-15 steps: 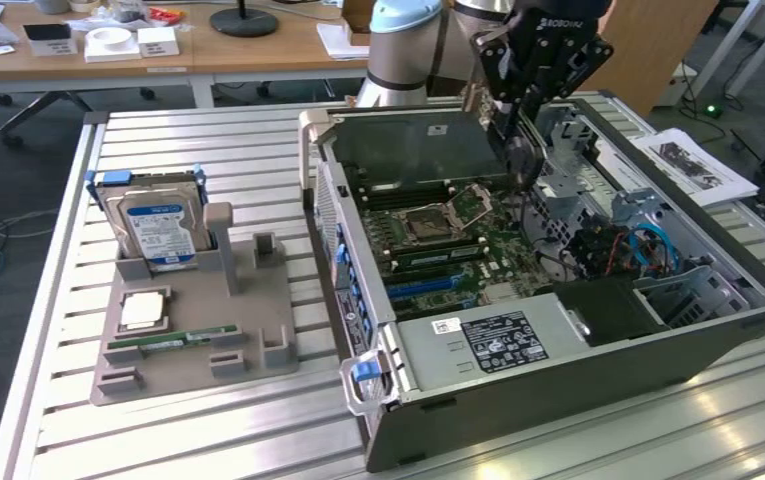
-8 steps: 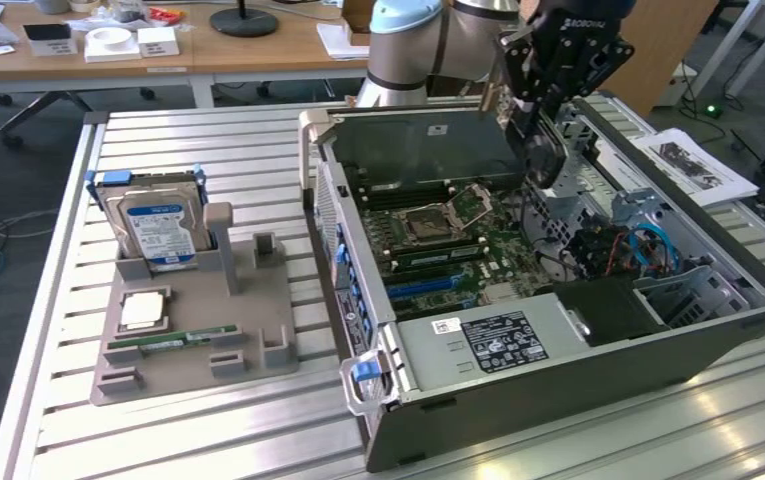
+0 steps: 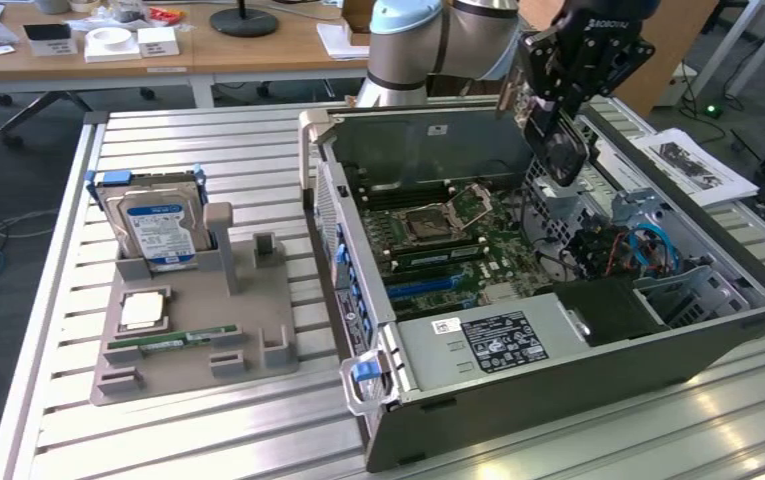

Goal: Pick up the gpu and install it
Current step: 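Pick up the gpu and move the gpu toward the slot, then insert the gpu into the slot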

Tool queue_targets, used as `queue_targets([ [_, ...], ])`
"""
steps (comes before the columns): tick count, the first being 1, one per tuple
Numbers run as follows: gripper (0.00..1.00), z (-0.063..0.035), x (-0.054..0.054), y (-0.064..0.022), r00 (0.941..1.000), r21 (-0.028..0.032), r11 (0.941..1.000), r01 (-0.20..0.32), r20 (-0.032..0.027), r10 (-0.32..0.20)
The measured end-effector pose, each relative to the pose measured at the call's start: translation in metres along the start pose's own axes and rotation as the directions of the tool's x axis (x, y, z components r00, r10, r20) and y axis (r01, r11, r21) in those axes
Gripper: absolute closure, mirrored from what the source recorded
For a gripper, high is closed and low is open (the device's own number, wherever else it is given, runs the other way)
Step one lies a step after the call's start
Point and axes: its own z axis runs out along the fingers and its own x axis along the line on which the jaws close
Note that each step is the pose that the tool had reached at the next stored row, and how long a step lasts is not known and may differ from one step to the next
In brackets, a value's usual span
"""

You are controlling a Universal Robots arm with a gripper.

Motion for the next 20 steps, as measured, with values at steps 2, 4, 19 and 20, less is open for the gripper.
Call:
queue_targets([
  [2, 0.73, 0.0, -0.0009, 0.0001, 1.0, 0.0, 1.0, 0.0, 0.0, 0.0],
  [4, 0.73, 0.0, -0.0009, 0.0001, 1.0, 0.0, 1.0, 0.0, 0.0, 0.0],
  [19, 0.73, 0.0003, -0.0022, 0.0004, 1.0, -0.0003, 1.0, 0.01, -0.0005, -0.01],
  [20, 0.73, 0.0003, -0.0022, 0.0004, 1.0, -0.0002, 1.0, 0.01, -0.0005, -0.01],
])
